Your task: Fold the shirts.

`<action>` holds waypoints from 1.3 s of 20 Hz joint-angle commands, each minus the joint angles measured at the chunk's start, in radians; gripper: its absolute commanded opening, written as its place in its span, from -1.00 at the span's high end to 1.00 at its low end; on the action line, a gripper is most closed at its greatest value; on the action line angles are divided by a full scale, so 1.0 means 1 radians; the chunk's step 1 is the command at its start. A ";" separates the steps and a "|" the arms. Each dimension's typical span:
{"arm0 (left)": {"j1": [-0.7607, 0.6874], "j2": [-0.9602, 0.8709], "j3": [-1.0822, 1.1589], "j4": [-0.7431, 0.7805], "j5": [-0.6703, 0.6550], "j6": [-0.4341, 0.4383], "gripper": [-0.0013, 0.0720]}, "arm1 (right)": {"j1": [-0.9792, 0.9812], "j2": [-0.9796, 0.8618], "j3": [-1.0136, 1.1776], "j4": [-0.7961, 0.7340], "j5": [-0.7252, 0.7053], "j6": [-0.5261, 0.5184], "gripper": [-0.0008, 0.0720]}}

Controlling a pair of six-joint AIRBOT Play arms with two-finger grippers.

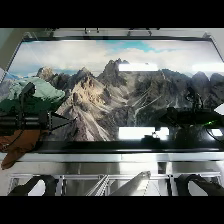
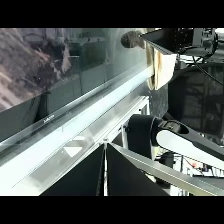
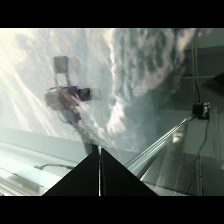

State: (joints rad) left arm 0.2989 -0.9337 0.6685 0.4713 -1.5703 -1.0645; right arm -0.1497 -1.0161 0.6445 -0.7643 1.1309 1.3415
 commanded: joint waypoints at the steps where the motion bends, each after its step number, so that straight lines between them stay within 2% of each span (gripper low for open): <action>1: 0.001 0.001 -0.001 0.001 0.010 0.002 0.91 | 0.001 0.001 0.000 0.003 0.002 0.000 0.94; 4: 0.002 -0.007 0.037 0.055 0.057 0.001 0.94 | 0.001 0.001 0.000 0.003 0.002 0.000 0.94; 8: 0.031 -0.142 0.407 0.359 0.205 -0.063 0.93 | 0.001 0.001 0.000 0.003 0.002 0.000 0.94; 9: 0.030 -0.198 0.517 0.441 0.251 -0.063 0.49 | 0.001 0.001 0.000 0.002 0.002 0.000 0.94; 10: 0.030 -0.266 0.629 0.537 0.313 -0.063 -0.50 | 0.001 0.001 0.000 0.003 0.002 0.000 0.94; 11: 0.030 -0.334 0.724 0.618 0.369 -0.078 -1.00 | 0.001 0.001 0.000 0.003 0.002 0.000 0.94; 14: 0.030 -0.578 0.958 0.830 0.495 -0.120 -1.00 | 0.001 0.001 0.000 0.002 0.002 0.000 0.94; 17: 0.031 -0.850 1.149 0.954 0.459 -0.173 -1.00 | 0.001 0.001 0.000 0.003 0.000 0.000 0.94; 21: 0.034 -1.104 1.265 0.969 0.420 -0.179 -1.00 | 0.001 0.001 0.000 0.006 -0.035 0.000 0.94; 26: 0.002 -1.184 1.310 0.977 0.370 -0.179 -0.95 | 0.001 0.001 0.000 0.006 -0.035 0.000 0.94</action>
State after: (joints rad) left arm 0.3161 -2.0617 1.9472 1.4235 -1.1679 -1.2392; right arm -0.1493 -1.0161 0.6445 -0.7586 1.1004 1.3415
